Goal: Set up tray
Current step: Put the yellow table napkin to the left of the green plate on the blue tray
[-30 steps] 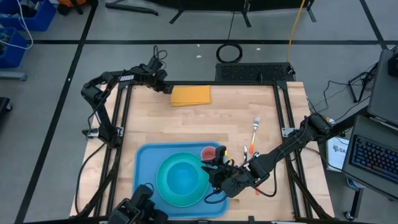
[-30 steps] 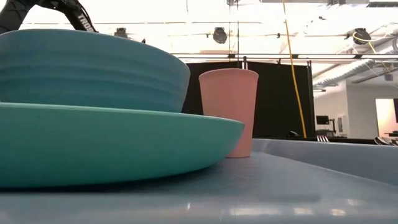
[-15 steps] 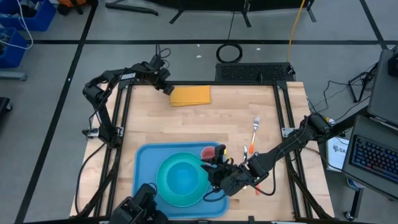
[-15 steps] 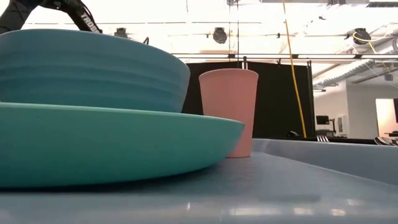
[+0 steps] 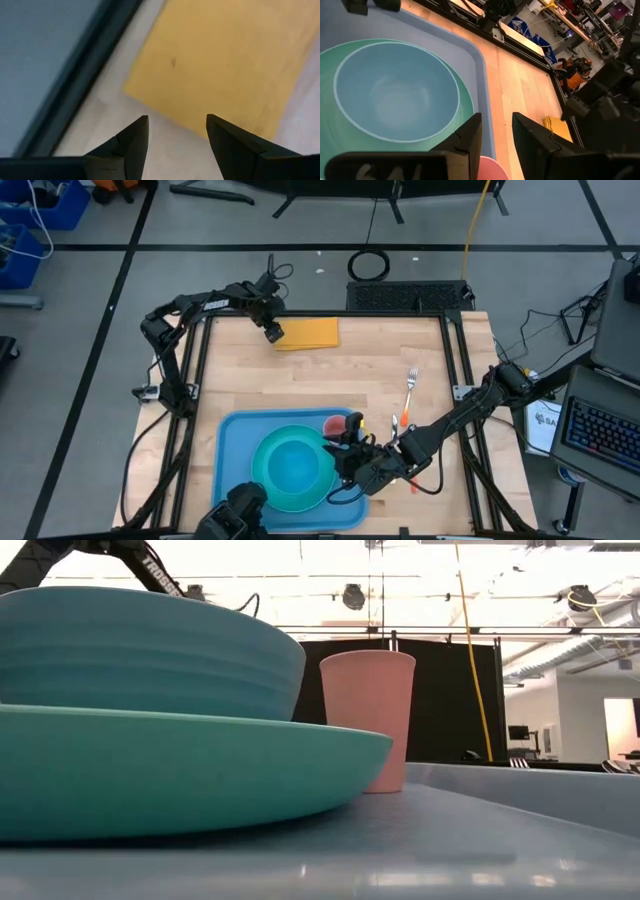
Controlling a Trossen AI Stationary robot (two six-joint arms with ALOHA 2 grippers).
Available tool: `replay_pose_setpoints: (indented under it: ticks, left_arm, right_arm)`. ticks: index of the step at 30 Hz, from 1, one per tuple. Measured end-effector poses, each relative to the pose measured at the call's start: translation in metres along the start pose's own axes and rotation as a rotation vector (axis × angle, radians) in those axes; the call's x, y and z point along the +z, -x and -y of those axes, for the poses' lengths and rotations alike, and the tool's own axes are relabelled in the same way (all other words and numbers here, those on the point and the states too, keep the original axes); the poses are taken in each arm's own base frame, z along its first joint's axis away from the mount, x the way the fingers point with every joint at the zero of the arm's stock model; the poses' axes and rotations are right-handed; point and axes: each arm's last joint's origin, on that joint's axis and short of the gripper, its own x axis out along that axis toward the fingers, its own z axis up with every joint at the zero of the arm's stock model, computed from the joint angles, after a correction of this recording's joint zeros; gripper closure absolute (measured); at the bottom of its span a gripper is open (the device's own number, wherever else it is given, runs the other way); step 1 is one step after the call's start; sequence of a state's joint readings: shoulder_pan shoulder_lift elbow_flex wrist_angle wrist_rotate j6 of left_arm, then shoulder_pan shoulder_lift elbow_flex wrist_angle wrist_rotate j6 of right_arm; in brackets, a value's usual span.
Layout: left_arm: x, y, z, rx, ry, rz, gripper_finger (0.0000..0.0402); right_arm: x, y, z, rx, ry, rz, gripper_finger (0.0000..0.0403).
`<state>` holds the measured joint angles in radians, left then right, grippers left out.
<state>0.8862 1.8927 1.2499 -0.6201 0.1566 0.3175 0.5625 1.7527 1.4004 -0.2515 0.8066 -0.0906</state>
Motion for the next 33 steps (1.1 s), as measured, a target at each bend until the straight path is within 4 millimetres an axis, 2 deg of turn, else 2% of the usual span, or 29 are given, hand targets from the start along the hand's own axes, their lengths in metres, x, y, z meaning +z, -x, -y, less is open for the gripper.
replay_pose_setpoints:
  ticks: [4, 9, 14, 19, 27, 33]
  left_arm:
    - [-0.005, -0.021, -0.006, -0.013, 0.015, -0.052, 0.0203]
    - [-0.001, -0.032, -0.012, -0.043, 0.040, -0.083, 0.0220]
    - [0.009, -0.022, -0.014, -0.088, 0.047, -0.089, 0.0232]
    - [0.024, -0.012, -0.015, -0.215, 0.093, 0.013, 0.0234]
    - [0.022, -0.032, -0.017, -0.209, 0.112, -0.025, 0.0234]
    - [0.025, -0.026, -0.017, -0.181, 0.115, -0.071, 0.0234]
  right_arm:
    - [0.000, 0.000, 0.000, 0.000, -0.003, 0.000, 0.0303]
    - [0.000, 0.000, 0.000, 0.000, -0.001, 0.000, 0.0303]
    - [-0.001, -0.001, 0.001, -0.003, -0.003, -0.004, 0.0303]
    - [-0.012, -0.007, 0.000, -0.008, -0.007, -0.028, 0.0303]
    - [-0.016, -0.011, -0.002, -0.014, -0.011, -0.002, 0.0303]
    - [-0.015, -0.011, -0.002, -0.015, -0.008, 0.007, 0.0303]
